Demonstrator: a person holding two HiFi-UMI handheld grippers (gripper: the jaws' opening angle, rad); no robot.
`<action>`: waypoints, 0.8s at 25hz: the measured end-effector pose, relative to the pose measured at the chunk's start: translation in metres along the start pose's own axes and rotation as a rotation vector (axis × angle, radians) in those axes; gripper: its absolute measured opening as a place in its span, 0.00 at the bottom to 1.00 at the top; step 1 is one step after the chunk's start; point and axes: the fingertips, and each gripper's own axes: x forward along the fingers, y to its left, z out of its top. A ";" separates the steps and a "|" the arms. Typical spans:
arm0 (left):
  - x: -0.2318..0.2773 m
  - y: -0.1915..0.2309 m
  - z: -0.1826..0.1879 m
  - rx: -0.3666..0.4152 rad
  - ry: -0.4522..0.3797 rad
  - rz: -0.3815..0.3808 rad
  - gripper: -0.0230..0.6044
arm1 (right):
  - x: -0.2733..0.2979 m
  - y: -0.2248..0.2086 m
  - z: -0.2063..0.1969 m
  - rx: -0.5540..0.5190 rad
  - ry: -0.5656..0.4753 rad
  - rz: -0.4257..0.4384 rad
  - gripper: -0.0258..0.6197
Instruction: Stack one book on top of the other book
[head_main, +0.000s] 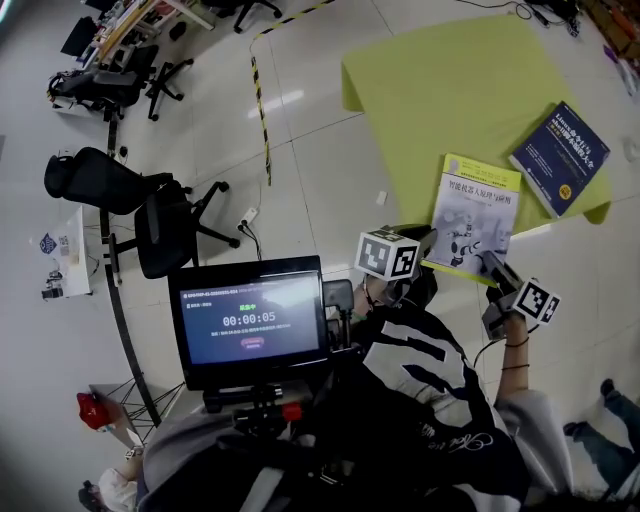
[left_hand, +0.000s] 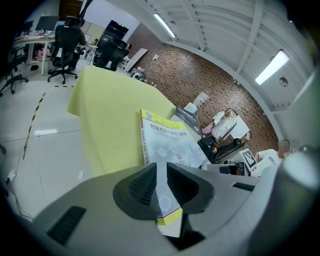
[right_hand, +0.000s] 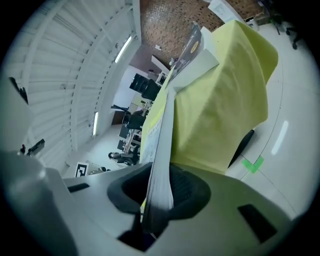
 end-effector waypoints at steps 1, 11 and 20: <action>0.000 -0.001 0.000 -0.003 0.002 -0.006 0.14 | -0.002 0.003 0.000 0.027 -0.016 0.000 0.16; -0.011 -0.004 -0.015 -0.096 0.007 -0.133 0.31 | -0.044 0.065 0.004 0.062 -0.125 0.260 0.15; -0.009 -0.030 -0.015 -0.336 -0.001 -0.443 0.34 | -0.072 0.114 0.029 0.064 -0.229 0.358 0.16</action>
